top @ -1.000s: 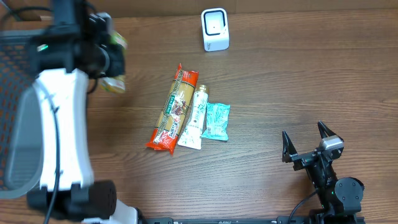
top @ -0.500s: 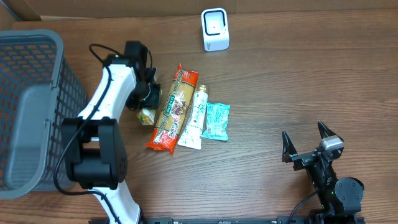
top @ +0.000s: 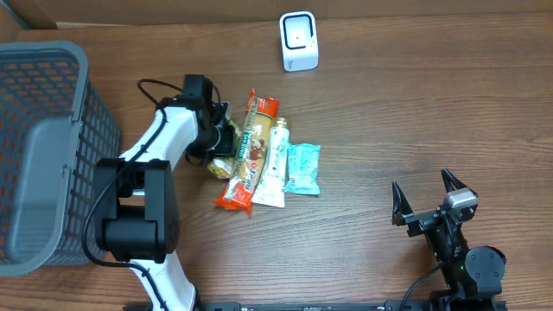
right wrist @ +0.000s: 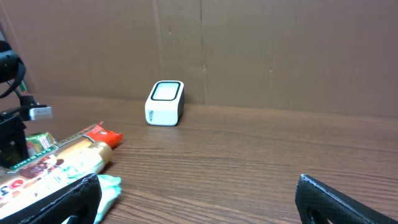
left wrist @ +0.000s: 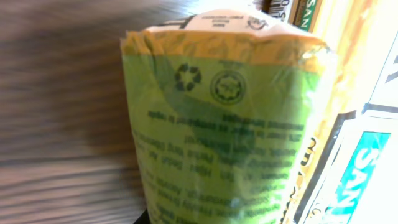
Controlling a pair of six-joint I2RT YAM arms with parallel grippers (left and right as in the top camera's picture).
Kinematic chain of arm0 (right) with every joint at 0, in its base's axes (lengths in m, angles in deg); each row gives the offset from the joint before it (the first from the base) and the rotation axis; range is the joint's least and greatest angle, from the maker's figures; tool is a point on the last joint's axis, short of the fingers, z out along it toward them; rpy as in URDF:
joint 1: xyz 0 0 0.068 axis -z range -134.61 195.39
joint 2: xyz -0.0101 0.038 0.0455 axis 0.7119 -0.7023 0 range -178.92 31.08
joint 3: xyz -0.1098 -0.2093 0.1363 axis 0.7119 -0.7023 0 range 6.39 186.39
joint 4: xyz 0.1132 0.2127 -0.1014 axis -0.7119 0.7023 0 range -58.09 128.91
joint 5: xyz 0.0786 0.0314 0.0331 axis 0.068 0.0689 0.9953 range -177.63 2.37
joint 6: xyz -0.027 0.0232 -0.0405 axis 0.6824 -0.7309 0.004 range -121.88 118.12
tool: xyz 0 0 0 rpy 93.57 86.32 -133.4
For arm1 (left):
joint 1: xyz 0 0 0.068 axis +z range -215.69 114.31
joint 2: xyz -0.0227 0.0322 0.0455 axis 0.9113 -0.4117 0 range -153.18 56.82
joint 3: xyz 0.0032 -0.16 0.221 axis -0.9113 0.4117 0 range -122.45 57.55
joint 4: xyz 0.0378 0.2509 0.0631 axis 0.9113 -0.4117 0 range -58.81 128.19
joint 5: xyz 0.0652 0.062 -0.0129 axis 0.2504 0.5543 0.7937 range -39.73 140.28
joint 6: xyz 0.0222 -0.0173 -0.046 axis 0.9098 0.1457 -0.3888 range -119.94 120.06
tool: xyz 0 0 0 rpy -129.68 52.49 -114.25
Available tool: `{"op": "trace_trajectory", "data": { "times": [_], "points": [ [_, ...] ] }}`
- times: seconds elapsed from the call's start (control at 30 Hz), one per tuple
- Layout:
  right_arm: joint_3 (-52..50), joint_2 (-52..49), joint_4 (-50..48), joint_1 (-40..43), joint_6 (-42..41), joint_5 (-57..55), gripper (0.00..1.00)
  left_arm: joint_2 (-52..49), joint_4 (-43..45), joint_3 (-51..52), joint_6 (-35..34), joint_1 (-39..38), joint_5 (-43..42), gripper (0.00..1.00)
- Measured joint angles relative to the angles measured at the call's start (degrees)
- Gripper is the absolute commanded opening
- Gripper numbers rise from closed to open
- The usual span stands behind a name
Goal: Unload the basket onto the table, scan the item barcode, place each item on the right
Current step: 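Carry the green packet beside the other items and release it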
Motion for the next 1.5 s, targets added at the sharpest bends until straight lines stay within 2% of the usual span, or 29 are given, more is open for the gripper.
{"op": "trace_trajectory", "data": {
  "times": [0.27, 0.33, 0.37, 0.4, 0.43, 0.47, 0.53, 0.57, 0.93, 1.23, 1.5],
  "points": [
    [0.0, 0.0, 0.0, 0.0, 0.0, 0.0, 1.00, 0.0, 0.3, 0.2, -7.3, -7.2, -4.0, 0.13],
    [0.0, 0.0, 0.0, 0.0, 0.0, 0.0, 1.00, 0.0, 0.3, 0.2, -8.0, -8.0, -4.3, 0.16],
    [0.0, 0.0, 0.0, 0.0, 0.0, 0.0, 1.00, 0.0, 0.1, 0.3, -8.5, -8.0, -4.5, 0.21],
    [0.0, 0.0, 0.0, 0.0, 0.0, 0.0, 1.00, 0.0, -0.2, 0.3, -8.9, -7.9, -4.5, 0.28],
    [0.0, 0.0, 0.0, 0.0, 0.0, 0.0, 1.00, 0.0, -0.6, 0.3, -9.2, -7.5, -4.5, 0.48],
    [0.0, 0.0, 0.0, 0.0, 0.0, 0.0, 1.00, 0.0, -0.9, 0.3, -9.7, -7.0, -4.6, 0.75],
    [0.0, 0.0, -0.1, 0.0, 0.0, 0.0, 1.00, 0.0, -1.2, 0.3, -10.0, -5.7, -4.6, 0.95],
    [0.0, 0.0, 0.0, 0.0, 0.0, 0.0, 1.00, 0.0, -1.4, 0.3, -10.2, -5.1, -4.6, 1.00],
    [0.0, 0.0, 0.0, 0.0, 0.0, 0.0, 1.00, 3.4, -3.9, -0.6, -10.5, -3.8, -2.6, 1.00],
    [0.0, 0.0, 0.0, 0.0, 0.0, 0.0, 1.00, 22.2, -9.2, -7.2, -10.4, -3.8, 7.5, 1.00],
    [0.0, 0.0, 0.0, 0.0, 0.0, 0.0, 1.00, 36.9, -14.4, -7.9, -10.4, -2.3, 16.3, 1.00]
  ]
}}
